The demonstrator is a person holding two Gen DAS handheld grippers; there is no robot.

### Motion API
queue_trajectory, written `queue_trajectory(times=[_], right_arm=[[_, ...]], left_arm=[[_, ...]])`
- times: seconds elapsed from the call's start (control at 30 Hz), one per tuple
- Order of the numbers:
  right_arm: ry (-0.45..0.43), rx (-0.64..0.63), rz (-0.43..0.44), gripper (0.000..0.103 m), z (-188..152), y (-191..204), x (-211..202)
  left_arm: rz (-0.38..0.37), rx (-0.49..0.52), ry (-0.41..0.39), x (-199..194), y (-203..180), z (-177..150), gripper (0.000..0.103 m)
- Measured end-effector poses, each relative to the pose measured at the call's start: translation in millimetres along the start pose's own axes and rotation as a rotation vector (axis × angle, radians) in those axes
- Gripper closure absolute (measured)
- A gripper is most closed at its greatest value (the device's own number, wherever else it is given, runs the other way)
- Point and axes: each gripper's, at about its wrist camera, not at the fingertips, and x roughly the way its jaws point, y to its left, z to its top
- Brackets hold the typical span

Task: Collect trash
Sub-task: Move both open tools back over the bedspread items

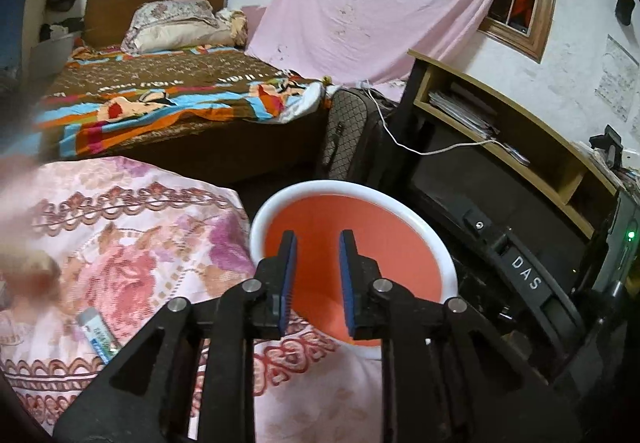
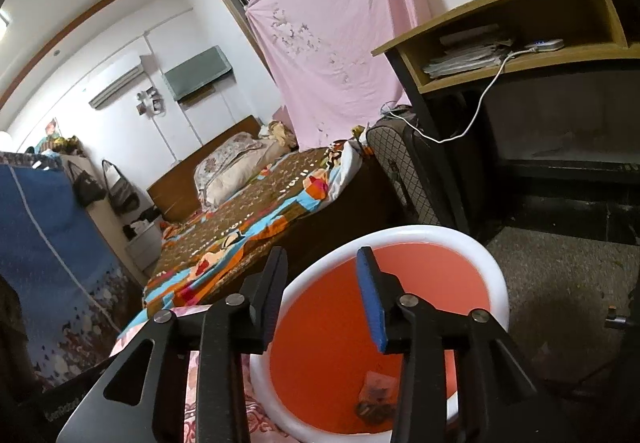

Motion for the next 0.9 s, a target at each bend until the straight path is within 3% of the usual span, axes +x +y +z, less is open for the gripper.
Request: queue_trajectory(times=[0.43,0.6,0.9], right_arm=[[-0.085,-0.139,0.076,0.053,-4,38,-15],[-0.121,-0.189,0.12,0.033,-9,53,-23],[-0.144,-0.272,0.193,0.024,-20,79,-31]], left_arm=[[0.14,-0.003,-0.169,-55,36,-4,0.075],[0.201,-0.037,-0.241,-81,55,-11,0.067],[0.31,-0.082,-0.329,-120,86,-25,0.052]])
